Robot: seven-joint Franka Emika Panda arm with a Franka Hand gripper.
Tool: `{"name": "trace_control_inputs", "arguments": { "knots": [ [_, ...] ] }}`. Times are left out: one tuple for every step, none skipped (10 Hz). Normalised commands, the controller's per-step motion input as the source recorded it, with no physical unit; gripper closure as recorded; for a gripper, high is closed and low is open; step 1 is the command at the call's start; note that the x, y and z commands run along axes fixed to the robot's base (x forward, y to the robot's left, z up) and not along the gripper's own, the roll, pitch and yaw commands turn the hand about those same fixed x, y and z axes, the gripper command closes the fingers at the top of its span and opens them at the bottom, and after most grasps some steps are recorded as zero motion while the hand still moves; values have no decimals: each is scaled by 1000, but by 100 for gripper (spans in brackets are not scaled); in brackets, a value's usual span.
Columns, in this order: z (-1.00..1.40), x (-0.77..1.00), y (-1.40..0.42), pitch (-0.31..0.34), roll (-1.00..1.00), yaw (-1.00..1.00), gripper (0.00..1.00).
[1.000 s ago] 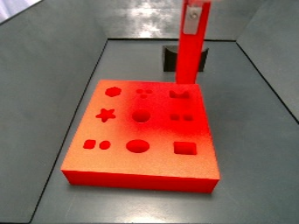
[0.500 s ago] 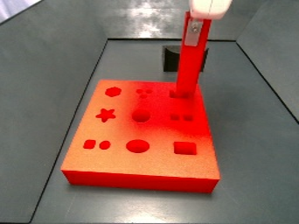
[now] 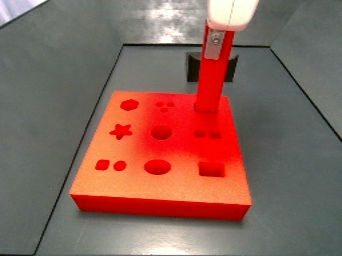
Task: Pick up the arch object. Move up. Place the arch object on the fixture. Regrasp the arch object. Move to above the board. Insert the arch object.
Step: Insert the arch object.
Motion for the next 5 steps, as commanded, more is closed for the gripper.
{"name": "trace_control_inputs", "arguments": {
  "knots": [
    [-86,-26,0,0,-7,0,100],
    [-120,0,0,19,0,0,100],
    [-166,0,0,43,0,-14,100],
    [-200,0,0,19,0,-17,100],
    [-214,-26,0,10,0,-34,100]
  ]
}}
